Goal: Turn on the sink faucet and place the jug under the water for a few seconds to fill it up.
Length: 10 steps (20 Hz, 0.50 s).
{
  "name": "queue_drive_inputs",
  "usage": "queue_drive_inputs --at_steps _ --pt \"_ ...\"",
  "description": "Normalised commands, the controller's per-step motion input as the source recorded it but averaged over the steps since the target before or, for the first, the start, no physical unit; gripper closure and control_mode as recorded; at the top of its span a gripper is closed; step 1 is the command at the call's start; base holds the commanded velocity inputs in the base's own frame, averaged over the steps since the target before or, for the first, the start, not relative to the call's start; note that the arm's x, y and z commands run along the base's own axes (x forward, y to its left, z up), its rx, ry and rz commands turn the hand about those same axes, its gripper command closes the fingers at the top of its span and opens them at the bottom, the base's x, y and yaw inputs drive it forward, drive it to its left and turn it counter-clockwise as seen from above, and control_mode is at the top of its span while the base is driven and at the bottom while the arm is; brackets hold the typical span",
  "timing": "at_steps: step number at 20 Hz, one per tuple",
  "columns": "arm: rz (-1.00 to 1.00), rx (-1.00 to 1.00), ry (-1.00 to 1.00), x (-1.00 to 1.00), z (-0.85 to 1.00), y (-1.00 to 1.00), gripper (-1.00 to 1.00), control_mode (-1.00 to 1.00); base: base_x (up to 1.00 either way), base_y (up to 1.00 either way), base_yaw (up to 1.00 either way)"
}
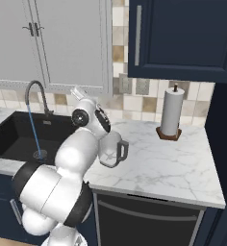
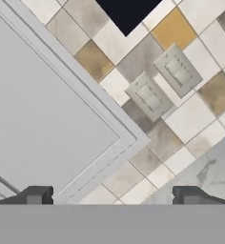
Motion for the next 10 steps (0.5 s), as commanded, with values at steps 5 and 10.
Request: queue_drive_inputs --at_steps 5,10 --pt "-0.02 0.00 0.34 -0.11 1.00 -0.34 -1.00 -1.00 0.00 0.00 0.00" --pt "-0.02 0.00 0.30 -0.01 1.00 -0.33 -1.00 -1.00 0.00 0.00 0.00"
